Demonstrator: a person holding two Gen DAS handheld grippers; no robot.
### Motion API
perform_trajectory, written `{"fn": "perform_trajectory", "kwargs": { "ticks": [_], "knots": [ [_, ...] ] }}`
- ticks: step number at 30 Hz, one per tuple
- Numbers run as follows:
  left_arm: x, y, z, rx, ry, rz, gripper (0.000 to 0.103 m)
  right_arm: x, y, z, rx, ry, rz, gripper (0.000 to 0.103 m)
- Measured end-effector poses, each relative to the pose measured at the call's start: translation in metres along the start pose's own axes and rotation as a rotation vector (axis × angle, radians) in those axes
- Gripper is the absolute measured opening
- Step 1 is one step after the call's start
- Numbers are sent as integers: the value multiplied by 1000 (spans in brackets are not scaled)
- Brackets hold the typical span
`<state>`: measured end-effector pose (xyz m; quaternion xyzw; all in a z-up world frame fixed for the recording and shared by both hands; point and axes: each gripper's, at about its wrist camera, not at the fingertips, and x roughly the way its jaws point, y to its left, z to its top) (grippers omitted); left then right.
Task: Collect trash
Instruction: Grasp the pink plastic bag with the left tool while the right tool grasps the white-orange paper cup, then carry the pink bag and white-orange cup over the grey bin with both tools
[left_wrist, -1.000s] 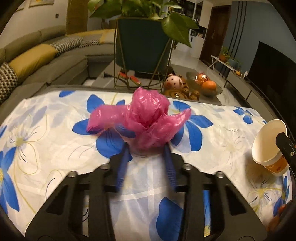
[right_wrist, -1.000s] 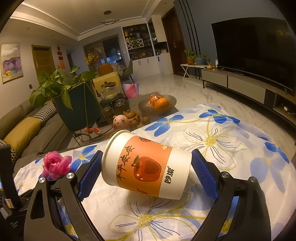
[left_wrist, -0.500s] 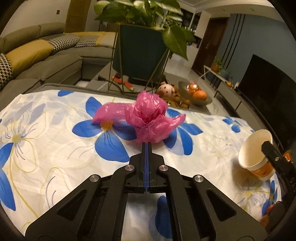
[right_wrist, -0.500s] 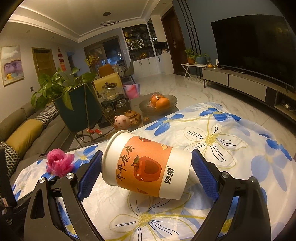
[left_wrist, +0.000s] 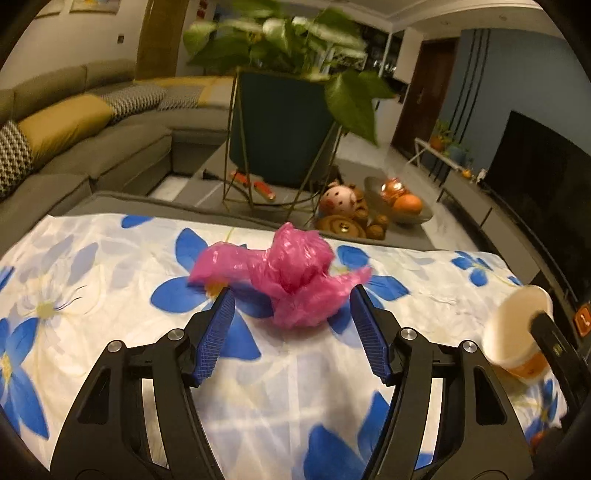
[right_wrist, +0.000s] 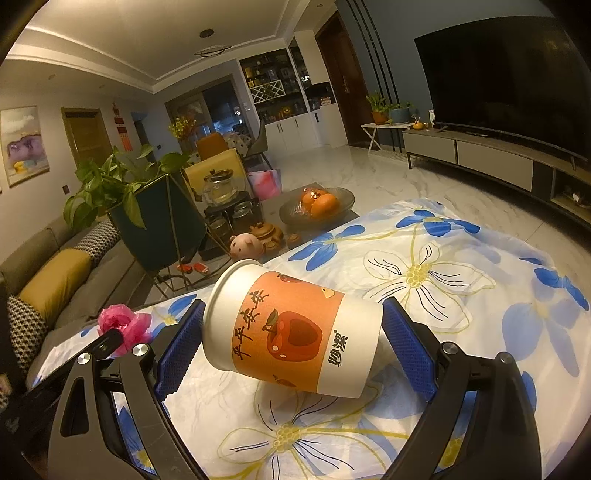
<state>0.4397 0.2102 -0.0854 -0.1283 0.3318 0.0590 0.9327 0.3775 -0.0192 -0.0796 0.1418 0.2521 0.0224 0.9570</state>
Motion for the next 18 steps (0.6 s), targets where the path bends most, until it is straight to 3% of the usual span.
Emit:
{"fn": "perform_trajectory", "kwargs": {
  "ticks": [3,5,7,10,18],
  "knots": [
    [24,9,3,-45,76,-4,63,0,-3,1,8,-4,5,90],
    [33,13,1,-60,101,-10,54,0,-4,1,14,-5,8,90],
    [35,16,0,-67,103,-22,27,0,-4,1,9,-8,5,90],
    [35,22,-2,-87,100,-45,15,-2,-4,1,7,-13,5,90],
    [-2,20,-4,-78,-18,-42,8,-3,-5,1,5,-10,10,90]
  ]
}}
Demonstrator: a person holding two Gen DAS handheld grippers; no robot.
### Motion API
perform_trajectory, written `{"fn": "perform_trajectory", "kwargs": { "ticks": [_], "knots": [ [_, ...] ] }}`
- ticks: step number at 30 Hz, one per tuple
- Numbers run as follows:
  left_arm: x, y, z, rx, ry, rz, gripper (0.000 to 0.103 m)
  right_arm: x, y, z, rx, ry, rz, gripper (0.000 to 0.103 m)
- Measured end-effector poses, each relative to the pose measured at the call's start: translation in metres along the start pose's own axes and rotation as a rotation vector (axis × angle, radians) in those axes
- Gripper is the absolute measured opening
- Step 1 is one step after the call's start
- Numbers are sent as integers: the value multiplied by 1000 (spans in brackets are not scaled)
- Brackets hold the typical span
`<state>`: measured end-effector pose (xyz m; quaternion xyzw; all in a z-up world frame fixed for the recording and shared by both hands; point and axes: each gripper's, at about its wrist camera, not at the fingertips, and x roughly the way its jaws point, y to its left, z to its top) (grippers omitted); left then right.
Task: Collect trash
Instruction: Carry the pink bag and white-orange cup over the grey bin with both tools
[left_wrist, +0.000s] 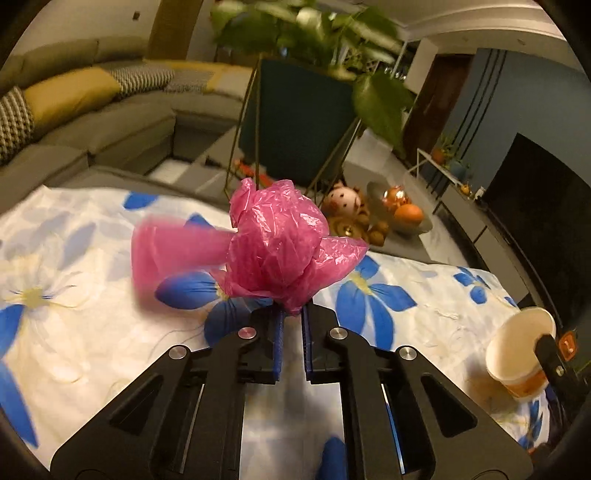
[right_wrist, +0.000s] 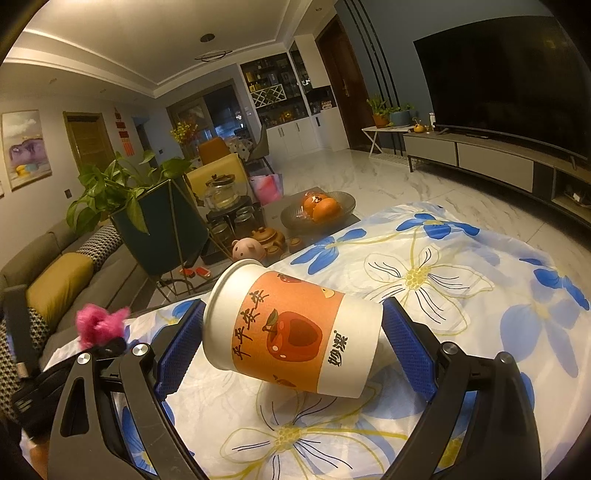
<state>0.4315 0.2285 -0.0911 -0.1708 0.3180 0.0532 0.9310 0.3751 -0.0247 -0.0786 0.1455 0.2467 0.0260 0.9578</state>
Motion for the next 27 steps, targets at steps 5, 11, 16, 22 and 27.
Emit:
{"fn": "perform_trajectory", "kwargs": {
  "ticks": [5,11,16,22,27],
  "knots": [
    [-37,-15,-16,80,-24,6,8,-15,3,4,-21,-17,5,90],
    [-85,-36,-41,153,-47,-6,8,-64,-5,7,-62,-57,23,90],
    [-118,-66,-60,204,-63,-63,8,-113,-28,7,-92,-94,-3,90],
    [-145,-123,-85,287,-71,-159,8,-165,-70,9,-86,-141,-58,90],
    [-164,-178,-110,368,-70,-249,8,-201,-109,9,-71,-177,-128,90]
  ]
}}
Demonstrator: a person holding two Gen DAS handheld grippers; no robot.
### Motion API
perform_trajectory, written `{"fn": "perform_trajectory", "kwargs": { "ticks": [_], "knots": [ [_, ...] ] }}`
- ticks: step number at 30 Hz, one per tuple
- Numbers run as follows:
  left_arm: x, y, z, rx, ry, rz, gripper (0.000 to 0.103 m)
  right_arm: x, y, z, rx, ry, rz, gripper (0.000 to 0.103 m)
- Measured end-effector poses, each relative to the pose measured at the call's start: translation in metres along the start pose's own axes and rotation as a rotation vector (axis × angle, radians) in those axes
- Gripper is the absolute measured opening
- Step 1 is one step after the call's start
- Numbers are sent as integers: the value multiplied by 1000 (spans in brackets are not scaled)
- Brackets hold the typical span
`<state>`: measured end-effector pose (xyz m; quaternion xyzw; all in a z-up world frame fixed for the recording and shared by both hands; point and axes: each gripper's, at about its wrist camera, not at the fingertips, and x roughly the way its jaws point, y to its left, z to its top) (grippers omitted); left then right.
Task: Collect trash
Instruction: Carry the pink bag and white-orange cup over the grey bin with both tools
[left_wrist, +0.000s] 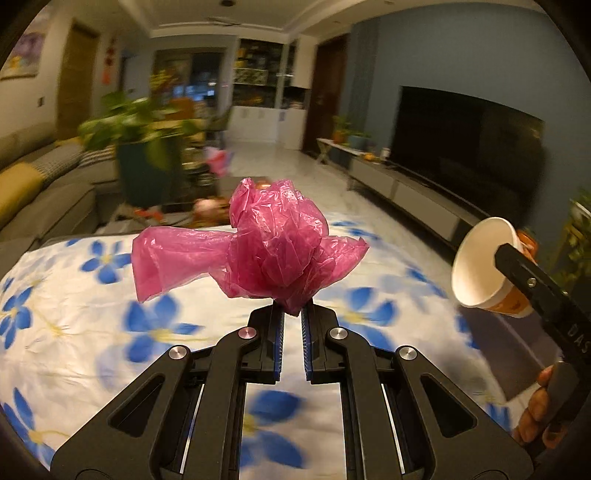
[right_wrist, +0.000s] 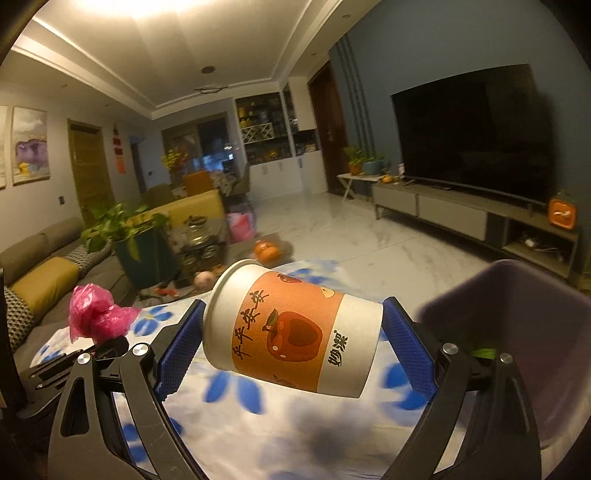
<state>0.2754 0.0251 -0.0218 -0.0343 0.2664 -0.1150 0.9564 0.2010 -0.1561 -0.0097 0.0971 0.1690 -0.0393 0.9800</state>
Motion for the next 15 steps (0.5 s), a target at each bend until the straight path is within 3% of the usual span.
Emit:
{"fn": "perform_trajectory", "kwargs": {
  "ticks": [9,15],
  "knots": [
    [0,-121,-1,123,-12,-169,8,-34,-81,4,59,-59,-133,90],
    [15,-183,-8,176,12,-253,8,-44,-132,0,78,-98,-227,90]
  ]
}}
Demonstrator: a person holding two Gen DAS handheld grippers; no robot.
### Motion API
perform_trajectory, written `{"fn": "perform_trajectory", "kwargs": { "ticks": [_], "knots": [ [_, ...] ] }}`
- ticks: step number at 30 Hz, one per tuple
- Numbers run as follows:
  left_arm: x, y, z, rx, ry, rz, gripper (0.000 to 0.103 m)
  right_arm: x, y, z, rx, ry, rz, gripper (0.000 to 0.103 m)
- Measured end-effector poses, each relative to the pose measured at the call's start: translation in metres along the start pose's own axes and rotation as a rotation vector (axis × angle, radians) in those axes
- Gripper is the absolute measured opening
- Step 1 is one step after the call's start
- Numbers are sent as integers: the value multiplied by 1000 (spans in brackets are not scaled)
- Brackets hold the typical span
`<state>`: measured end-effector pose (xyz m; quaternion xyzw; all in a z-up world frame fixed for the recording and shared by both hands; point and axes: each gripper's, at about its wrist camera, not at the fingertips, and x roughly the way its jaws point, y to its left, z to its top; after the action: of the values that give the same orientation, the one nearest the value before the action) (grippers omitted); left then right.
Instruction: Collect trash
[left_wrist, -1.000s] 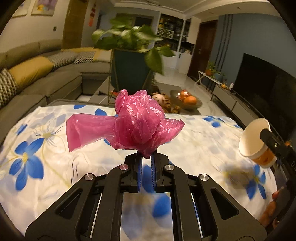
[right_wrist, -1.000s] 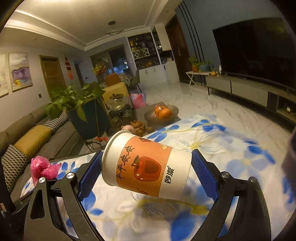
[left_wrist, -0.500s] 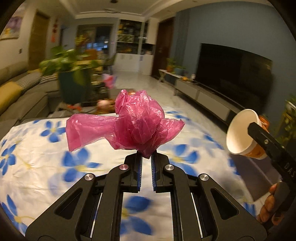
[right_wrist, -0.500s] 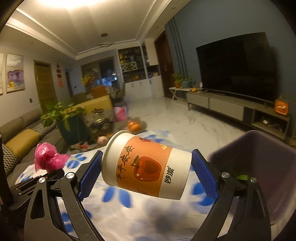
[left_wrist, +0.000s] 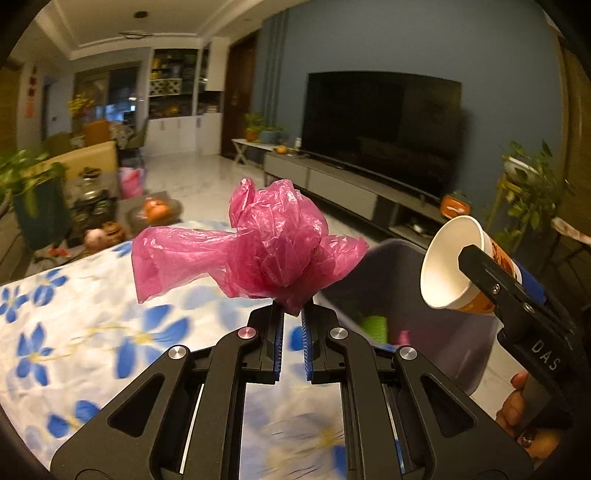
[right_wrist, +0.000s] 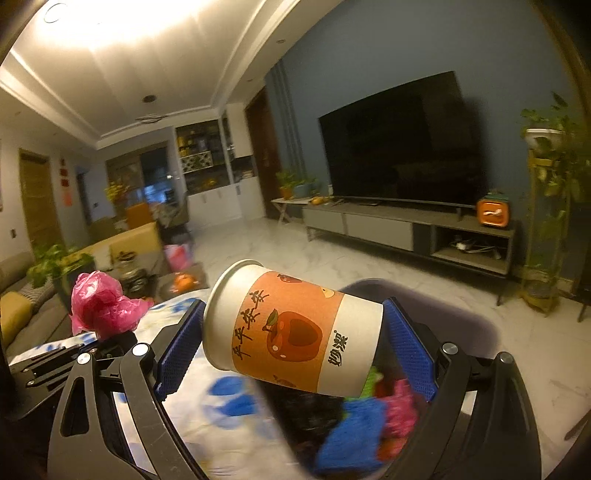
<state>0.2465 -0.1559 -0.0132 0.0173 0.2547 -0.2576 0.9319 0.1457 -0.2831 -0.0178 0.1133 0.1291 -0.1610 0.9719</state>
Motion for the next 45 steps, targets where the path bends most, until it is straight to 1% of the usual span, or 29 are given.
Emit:
{"fn": "perform_trajectory", "kwargs": {
  "ticks": [1,5,8,10,12,14,15,17,19,22,25,28,30,33,36,37,39,42,45],
  "knots": [
    [8,-11,0,9,7,-18,8,1,-8,0,4,-3,-10,90],
    [33,-35,-1,30,28,-80,9,8,-36,-2,31,-4,-47,90],
    [52,-43,0,41,34,-109,9,10,-52,-6,49,0,-52,90],
    [62,-50,-3,32,37,-154,10,14,-56,-6,53,0,-56,90],
    [70,-52,-3,28,39,-179,11,18,-62,-6,57,3,-57,90],
    [79,-58,-6,44,50,-181,14,21,-71,-5,61,1,-58,90],
    [83,-59,-7,49,58,-186,18,22,-73,-4,63,1,-57,90],
    [91,-60,-10,46,83,-229,29,23,-76,-5,76,3,-50,90],
    [94,-60,-13,48,79,-228,50,26,-77,-4,84,4,-44,90],
    [93,-53,-16,43,76,-243,63,29,-77,-5,88,7,-33,91],
    [87,-41,-18,18,69,-244,71,32,-75,-6,89,16,-14,91],
    [78,-26,-20,-12,51,-206,77,33,-72,-6,85,26,3,92],
    [73,-21,-21,-34,45,-172,79,31,-70,-5,85,25,6,93],
    [58,-8,-22,-61,18,-81,84,24,-68,-3,77,11,9,95],
    [42,-1,-23,-60,-2,1,88,10,-61,-2,35,-7,4,95],
    [33,1,-24,-57,-14,42,89,7,-60,-1,21,-9,3,95],
    [15,4,-26,-61,-45,94,91,-3,-54,-3,-14,-19,1,97],
    [-10,10,-27,-73,-78,143,97,-21,-47,-6,-55,-32,4,97],
    [-40,10,-31,-74,-118,205,97,-39,-39,-10,-82,-21,32,97]
  ]
}}
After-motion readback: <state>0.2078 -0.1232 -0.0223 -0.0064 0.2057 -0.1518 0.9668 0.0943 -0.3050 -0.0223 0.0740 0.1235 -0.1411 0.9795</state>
